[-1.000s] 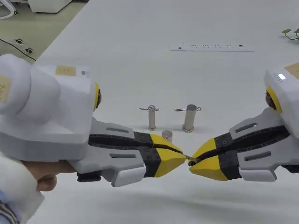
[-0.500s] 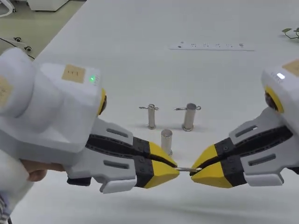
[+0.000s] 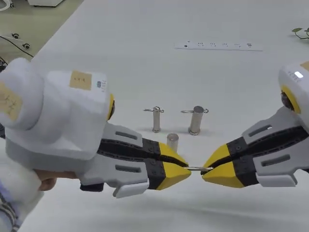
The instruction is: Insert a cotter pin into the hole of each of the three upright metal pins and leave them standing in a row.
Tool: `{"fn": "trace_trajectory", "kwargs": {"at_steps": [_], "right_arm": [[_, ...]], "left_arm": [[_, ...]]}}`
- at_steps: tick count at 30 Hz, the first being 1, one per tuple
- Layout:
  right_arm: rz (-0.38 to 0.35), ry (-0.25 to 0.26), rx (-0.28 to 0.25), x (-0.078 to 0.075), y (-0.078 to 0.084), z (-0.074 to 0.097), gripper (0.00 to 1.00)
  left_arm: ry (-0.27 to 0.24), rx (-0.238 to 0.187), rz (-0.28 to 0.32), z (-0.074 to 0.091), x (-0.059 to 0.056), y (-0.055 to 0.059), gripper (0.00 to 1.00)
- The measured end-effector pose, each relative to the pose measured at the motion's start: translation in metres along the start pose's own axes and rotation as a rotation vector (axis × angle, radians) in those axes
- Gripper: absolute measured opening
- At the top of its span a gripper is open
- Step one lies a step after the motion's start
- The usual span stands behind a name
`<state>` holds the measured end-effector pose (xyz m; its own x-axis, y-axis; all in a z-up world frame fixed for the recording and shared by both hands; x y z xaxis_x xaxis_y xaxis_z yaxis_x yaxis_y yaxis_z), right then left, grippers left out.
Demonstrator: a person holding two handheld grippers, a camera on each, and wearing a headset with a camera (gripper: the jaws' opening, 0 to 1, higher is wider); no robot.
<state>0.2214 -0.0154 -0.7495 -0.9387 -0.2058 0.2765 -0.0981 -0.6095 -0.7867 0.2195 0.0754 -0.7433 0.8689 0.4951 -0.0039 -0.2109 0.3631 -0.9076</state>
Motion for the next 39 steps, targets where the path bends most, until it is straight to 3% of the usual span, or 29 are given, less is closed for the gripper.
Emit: {"fn": "trace_trajectory", "kwargs": {"at_steps": [1,5,9,10,13,15,19,27,39], "right_arm": [[-0.006,0.026,-0.008,-0.005,-0.001,0.003,0.04],[-0.021,0.079,0.008,-0.020,0.002,0.011,0.04],[-0.015,0.131,0.052,-0.034,0.008,0.016,0.04],[-0.015,0.141,0.061,-0.036,0.010,0.017,0.04],[-0.016,0.159,0.084,-0.043,0.014,0.017,0.04],[-0.022,0.169,0.097,-0.046,0.017,0.017,0.04],[-0.026,0.169,0.127,-0.054,0.024,0.014,0.04],[-0.074,0.191,0.181,-0.068,0.030,0.016,0.03],[-0.059,0.175,0.245,-0.074,0.029,0.012,0.03]], "left_arm": [[-0.033,-0.007,-0.009,-0.002,0.004,0.000,0.13],[-0.086,0.001,-0.030,-0.008,0.012,0.005,0.26],[-0.175,0.032,-0.124,-0.011,0.023,0.009,0.30],[-0.175,0.029,-0.114,-0.012,0.023,0.009,0.31],[-0.246,0.013,-0.076,-0.014,0.035,0.009,0.33],[-0.267,0.013,-0.051,-0.015,0.040,0.011,0.34],[-0.281,0.016,-0.003,-0.021,0.049,0.020,0.35],[-0.287,0.077,0.039,-0.030,0.058,0.044,0.36],[-0.253,0.093,0.086,-0.044,0.062,0.059,0.30]]}}
Point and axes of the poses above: the centre of the closed fingertips' face, and the gripper's own axes: z roughly backward along the fingers, x roughly to its left, y roughly out of its underside, the point moved 5 cm from there along z, roughly backward along the fingers, and after that the axes turned 13 degrees about -y, right-handed, at the moved point
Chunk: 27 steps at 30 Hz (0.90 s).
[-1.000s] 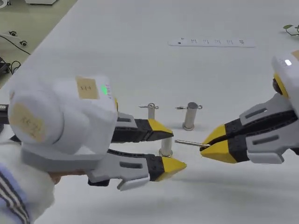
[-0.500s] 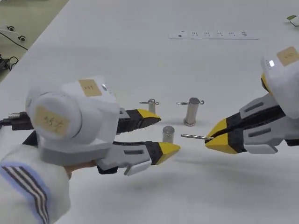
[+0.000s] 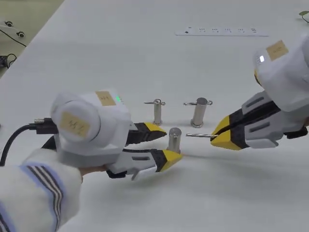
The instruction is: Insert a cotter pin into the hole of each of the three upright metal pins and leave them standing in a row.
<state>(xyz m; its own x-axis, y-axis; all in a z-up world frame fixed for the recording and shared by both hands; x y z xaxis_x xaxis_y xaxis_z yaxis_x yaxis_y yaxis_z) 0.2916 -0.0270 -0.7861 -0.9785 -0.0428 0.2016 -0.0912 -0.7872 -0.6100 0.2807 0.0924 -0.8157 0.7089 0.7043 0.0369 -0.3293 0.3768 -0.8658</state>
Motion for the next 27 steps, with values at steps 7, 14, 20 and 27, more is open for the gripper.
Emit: {"fn": "trace_trajectory", "kwargs": {"at_steps": [7,14,20,27], "right_arm": [[0.017,0.000,0.025,0.0013,-0.0029,-0.0035,0.03],[0.020,0.002,0.032,-0.0010,-0.0062,-0.0011,0.03],[0.022,-0.001,0.037,-0.0006,-0.0064,-0.0006,0.03],[0.033,-0.004,0.043,0.0004,-0.0093,0.0006,0.03]], "left_arm": [[0.007,0.019,-0.008,-0.0043,0.0005,0.0045,0.24],[0.023,0.014,-0.014,-0.0065,-0.0013,0.0047,0.17],[0.014,0.006,-0.014,-0.0082,-0.0044,0.0047,0.12],[0.024,0.000,-0.018,-0.0074,-0.0044,0.0051,0.11]]}}
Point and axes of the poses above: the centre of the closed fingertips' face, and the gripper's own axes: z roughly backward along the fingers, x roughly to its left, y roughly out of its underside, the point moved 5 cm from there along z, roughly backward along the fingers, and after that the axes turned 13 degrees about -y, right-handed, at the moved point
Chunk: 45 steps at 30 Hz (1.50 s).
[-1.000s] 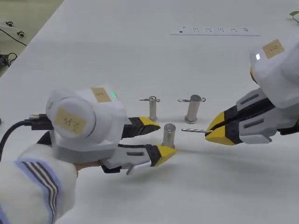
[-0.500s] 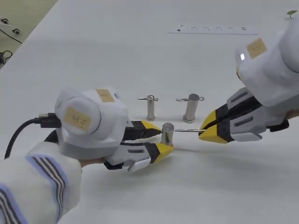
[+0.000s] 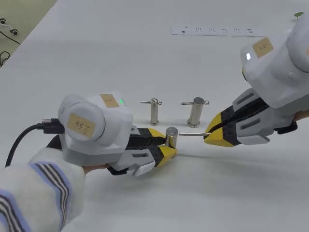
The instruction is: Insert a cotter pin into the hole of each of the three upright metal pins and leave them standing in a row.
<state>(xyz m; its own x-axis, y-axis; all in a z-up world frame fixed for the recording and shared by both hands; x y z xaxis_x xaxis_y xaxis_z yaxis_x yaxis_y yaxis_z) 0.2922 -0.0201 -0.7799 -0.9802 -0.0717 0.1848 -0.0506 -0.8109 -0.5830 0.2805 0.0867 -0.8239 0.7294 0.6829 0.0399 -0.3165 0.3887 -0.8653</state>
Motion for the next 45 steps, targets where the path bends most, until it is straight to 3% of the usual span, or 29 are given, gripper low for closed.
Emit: {"fn": "trace_trajectory", "kwargs": {"at_steps": [22,31,39,45], "right_arm": [[0.031,-0.037,0.068,-0.010,-0.007,-0.007,0.03],[0.031,-0.046,0.060,-0.012,-0.014,-0.017,0.04],[0.093,-0.062,0.054,-0.012,-0.022,-0.024,0.04],[0.075,-0.036,0.071,-0.019,-0.009,-0.016,0.14]], "left_arm": [[0.003,-0.010,0.002,0.000,0.003,0.001,0.11],[0.001,-0.009,0.014,0.000,0.003,0.001,0.11],[0.008,-0.014,0.028,-0.002,0.003,0.002,0.11],[0.010,-0.013,0.031,-0.002,0.003,0.002,0.11]]}}
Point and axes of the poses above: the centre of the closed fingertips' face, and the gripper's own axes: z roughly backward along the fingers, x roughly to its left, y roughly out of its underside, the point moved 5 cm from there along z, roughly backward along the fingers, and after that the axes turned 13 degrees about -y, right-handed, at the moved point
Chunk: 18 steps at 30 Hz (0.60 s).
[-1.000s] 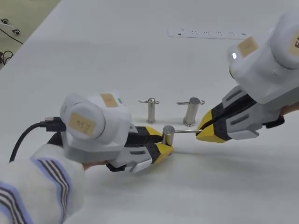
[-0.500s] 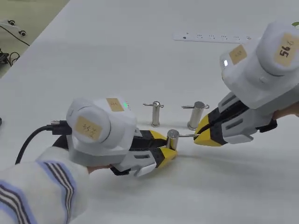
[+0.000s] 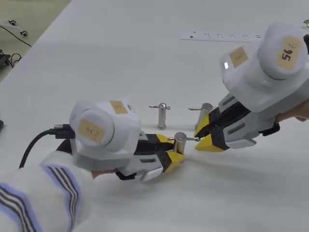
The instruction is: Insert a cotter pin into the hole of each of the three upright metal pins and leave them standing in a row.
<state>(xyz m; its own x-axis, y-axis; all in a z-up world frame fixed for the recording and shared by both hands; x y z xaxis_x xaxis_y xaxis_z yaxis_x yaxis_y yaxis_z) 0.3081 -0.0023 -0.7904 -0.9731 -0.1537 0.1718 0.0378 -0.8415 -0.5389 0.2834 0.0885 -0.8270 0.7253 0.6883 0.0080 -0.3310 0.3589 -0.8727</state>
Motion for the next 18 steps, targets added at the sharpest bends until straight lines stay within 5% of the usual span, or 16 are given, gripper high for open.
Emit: {"fn": "trace_trajectory", "kwargs": {"at_steps": [7,18], "right_arm": [[-0.028,-0.008,-0.046,0.004,-0.001,0.009,0.05],[-0.054,-0.015,-0.112,0.008,-0.018,0.001,0.03]], "left_arm": [[0.001,0.000,0.000,-0.001,0.000,0.001,0.11],[0.001,0.006,0.002,-0.001,0.000,0.003,0.12]]}}
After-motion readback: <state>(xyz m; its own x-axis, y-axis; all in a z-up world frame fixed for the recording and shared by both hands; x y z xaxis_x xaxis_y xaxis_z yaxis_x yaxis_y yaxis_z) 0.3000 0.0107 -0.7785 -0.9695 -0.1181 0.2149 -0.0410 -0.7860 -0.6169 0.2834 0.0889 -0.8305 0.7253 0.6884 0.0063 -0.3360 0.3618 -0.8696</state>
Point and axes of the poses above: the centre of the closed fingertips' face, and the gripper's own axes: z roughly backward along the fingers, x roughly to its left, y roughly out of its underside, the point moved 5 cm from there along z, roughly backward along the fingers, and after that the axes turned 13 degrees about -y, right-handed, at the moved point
